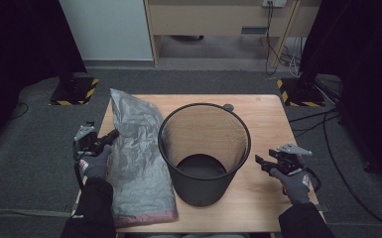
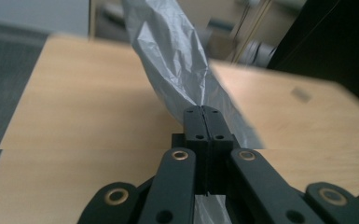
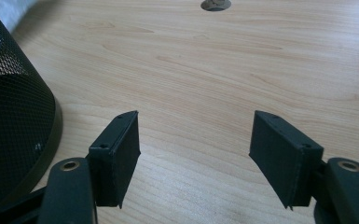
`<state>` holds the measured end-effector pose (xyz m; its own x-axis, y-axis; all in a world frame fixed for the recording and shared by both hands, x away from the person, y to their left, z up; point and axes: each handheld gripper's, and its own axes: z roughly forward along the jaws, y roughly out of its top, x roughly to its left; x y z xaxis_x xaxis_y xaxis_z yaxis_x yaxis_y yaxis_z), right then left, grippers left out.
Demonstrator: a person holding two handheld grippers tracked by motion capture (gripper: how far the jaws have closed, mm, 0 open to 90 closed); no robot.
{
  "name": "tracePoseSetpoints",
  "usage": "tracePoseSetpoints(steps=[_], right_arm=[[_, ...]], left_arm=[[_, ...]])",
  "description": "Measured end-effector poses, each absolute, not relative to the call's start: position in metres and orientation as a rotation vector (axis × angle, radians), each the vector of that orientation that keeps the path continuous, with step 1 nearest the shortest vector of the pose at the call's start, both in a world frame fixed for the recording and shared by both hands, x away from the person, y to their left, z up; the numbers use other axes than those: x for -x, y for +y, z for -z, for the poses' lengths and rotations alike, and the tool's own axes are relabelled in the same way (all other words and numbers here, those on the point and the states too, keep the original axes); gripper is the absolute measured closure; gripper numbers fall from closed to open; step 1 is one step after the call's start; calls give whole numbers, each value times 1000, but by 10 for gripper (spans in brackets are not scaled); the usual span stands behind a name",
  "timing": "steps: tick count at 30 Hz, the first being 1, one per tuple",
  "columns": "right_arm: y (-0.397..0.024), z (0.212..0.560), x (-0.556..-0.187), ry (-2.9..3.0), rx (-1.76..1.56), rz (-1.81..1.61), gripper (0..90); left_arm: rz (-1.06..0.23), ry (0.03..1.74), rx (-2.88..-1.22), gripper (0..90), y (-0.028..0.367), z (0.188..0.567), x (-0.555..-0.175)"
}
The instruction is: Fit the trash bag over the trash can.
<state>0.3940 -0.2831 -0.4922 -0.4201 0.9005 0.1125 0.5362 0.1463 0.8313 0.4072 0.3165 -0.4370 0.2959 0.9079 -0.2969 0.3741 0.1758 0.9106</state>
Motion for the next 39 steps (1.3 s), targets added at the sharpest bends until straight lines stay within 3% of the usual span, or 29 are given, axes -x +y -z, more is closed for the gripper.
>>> tracePoseSetpoints(steps=[12,20,28,39], right_arm=[[-285,491,-395,2005,-1378,-1194,348],[-285,490,-395,2011,-1374,-1200,356],[-286,486,-394,1993,-1365,-1214,373],[-285,461,-390,1885,-1314,-1378,407]], left_arm=[[-640,872,-1317,899,253,335,-368],[-588,677,-1295,899,214,301,-345],[-529,557,-1387,899,178,298,-326],[-442,548,-1537,896,158,325,-317]])
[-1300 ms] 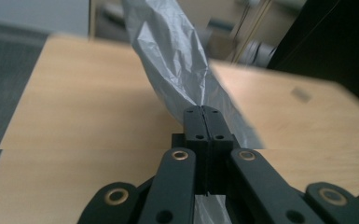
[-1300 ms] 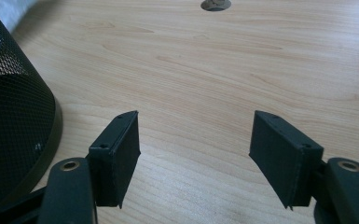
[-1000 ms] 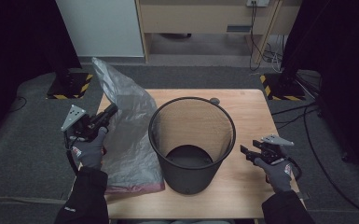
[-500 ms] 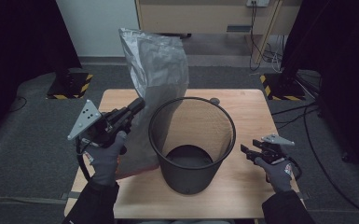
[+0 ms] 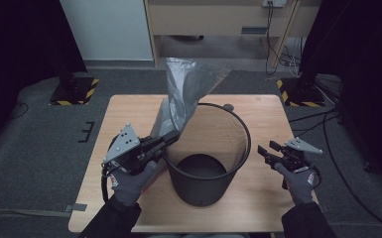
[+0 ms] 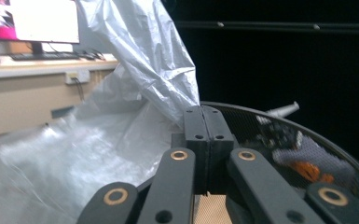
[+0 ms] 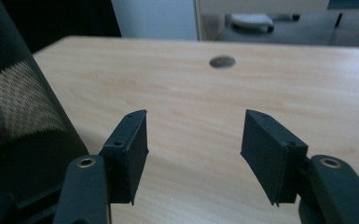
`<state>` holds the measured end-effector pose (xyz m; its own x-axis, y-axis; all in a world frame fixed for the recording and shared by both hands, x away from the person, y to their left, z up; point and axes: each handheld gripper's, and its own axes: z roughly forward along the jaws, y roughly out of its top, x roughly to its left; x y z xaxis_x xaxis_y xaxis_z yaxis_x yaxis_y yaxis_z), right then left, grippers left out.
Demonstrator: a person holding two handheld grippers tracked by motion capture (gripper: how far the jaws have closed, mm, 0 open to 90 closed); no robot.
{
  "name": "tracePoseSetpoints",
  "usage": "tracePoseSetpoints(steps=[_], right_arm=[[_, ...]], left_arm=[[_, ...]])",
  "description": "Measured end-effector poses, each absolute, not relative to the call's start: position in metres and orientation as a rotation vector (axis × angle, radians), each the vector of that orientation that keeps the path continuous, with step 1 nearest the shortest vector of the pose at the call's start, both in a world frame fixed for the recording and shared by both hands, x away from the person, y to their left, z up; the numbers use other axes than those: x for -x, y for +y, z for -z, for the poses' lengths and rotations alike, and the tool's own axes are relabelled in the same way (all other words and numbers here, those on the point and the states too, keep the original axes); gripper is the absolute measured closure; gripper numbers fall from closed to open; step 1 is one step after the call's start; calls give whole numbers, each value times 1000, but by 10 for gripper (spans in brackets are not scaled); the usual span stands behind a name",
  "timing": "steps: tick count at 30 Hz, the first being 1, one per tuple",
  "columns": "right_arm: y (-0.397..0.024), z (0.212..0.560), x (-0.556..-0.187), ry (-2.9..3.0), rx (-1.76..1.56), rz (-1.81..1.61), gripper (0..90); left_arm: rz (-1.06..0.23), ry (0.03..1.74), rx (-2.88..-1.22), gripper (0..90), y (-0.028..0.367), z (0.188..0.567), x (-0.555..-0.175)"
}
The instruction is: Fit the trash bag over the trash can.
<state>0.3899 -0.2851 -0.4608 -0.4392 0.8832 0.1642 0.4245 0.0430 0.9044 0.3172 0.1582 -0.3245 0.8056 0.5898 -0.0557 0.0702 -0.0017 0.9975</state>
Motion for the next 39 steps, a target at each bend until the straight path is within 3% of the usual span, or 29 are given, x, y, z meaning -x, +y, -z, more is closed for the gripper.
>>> tracePoseSetpoints(steps=[28,33,39], right_arm=[[-256,327,-382,1634,-1012,-1827,457],[-240,316,-378,1678,-952,-1899,467],[-225,324,-375,1846,-878,-1841,607]], left_arm=[[-393,549,-1647,839,145,339,-317],[-392,551,-1646,837,144,339,-317],[-385,553,-1642,828,143,339,-317]])
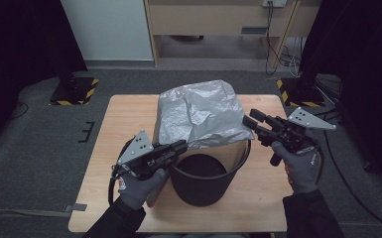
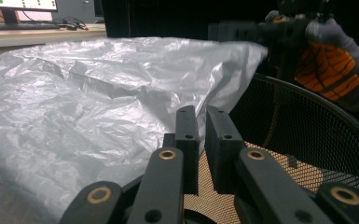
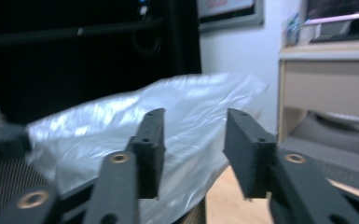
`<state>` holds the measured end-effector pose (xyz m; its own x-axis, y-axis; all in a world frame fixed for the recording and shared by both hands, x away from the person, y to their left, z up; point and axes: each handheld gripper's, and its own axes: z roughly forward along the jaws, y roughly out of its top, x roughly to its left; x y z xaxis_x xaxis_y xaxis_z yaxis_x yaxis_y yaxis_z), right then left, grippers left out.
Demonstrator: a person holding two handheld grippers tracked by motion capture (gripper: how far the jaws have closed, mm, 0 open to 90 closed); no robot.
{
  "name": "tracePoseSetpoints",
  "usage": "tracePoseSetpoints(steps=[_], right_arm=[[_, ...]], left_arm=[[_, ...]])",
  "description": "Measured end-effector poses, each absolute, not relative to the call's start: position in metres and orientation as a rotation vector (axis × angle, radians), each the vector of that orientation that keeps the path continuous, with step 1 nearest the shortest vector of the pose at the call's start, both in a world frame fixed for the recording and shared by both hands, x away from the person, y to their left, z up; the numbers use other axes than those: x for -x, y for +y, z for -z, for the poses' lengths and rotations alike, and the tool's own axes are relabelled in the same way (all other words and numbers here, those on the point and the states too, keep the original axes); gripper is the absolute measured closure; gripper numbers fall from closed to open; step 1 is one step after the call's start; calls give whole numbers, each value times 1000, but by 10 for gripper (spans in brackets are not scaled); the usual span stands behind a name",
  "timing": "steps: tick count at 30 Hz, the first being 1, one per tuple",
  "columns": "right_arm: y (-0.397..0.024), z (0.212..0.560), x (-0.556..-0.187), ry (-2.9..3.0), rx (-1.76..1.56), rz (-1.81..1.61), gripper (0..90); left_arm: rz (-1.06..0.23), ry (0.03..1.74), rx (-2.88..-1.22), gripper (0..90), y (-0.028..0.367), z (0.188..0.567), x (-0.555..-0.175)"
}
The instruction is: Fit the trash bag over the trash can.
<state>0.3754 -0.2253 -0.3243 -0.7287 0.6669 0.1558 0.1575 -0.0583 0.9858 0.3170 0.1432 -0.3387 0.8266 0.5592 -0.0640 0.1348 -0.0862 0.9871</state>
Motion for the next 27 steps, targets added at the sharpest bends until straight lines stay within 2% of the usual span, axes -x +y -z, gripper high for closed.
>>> tracePoseSetpoints(steps=[3,6,11,16,20,25,27], right_arm=[[-221,331,-375,1921,-846,-1791,710],[-219,335,-373,1944,-802,-1778,766],[-221,335,-369,1962,-768,-1788,783],[-222,335,-362,1979,-758,-1803,783],[-223,335,-361,1983,-761,-1801,759],[-226,328,-362,1937,-810,-1809,639],[-228,322,-365,1898,-829,-1833,600]], left_arm=[[-373,560,-1636,808,144,338,-317],[-383,578,-1606,733,147,335,-319],[-478,682,-1508,547,162,329,-321],[-527,875,-1440,470,179,336,-330],[-456,926,-1430,469,182,346,-339],[-434,907,-1432,558,179,346,-338],[-442,907,-1436,563,179,346,-338]])
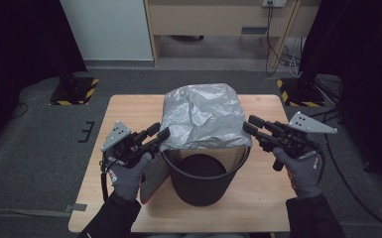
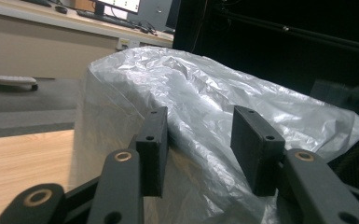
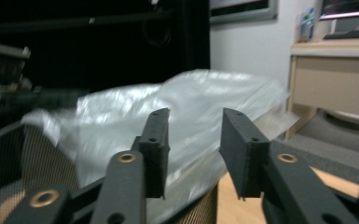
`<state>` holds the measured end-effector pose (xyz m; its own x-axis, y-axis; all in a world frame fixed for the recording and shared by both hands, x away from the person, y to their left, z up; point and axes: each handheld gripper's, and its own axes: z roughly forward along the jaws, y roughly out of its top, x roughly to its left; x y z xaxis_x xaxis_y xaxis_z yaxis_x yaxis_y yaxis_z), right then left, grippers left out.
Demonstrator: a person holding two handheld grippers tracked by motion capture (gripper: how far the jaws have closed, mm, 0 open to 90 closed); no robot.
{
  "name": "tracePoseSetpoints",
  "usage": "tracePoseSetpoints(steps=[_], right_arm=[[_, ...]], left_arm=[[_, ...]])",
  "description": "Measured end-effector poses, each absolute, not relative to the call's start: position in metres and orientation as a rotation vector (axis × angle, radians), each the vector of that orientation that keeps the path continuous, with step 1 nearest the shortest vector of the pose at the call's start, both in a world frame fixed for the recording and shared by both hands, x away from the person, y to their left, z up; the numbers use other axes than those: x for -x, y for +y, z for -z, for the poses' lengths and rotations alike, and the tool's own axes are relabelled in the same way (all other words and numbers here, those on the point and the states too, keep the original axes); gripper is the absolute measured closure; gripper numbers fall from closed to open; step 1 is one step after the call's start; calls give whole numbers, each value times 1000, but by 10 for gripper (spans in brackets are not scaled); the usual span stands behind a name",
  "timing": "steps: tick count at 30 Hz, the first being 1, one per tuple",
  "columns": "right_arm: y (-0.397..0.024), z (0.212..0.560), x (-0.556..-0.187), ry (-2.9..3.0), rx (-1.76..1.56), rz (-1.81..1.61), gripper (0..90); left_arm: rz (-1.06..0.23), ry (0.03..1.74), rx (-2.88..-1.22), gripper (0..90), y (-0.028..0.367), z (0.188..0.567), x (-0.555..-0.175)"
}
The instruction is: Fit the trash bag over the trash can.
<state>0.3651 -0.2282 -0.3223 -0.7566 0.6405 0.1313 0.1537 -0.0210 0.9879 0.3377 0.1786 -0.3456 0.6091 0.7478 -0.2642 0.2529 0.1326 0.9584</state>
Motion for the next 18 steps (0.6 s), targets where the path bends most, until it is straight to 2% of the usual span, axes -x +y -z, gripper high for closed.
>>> tracePoseSetpoints(steps=[4,7,18], right_arm=[[-229,304,-372,1811,-863,-1857,508],[-226,289,-379,1760,-883,-1863,477],[-194,256,-399,1719,-871,-1900,438]], left_arm=[[-462,907,-1442,589,179,344,-336],[-485,905,-1454,581,177,343,-334],[-505,893,-1460,549,174,344,-334]])
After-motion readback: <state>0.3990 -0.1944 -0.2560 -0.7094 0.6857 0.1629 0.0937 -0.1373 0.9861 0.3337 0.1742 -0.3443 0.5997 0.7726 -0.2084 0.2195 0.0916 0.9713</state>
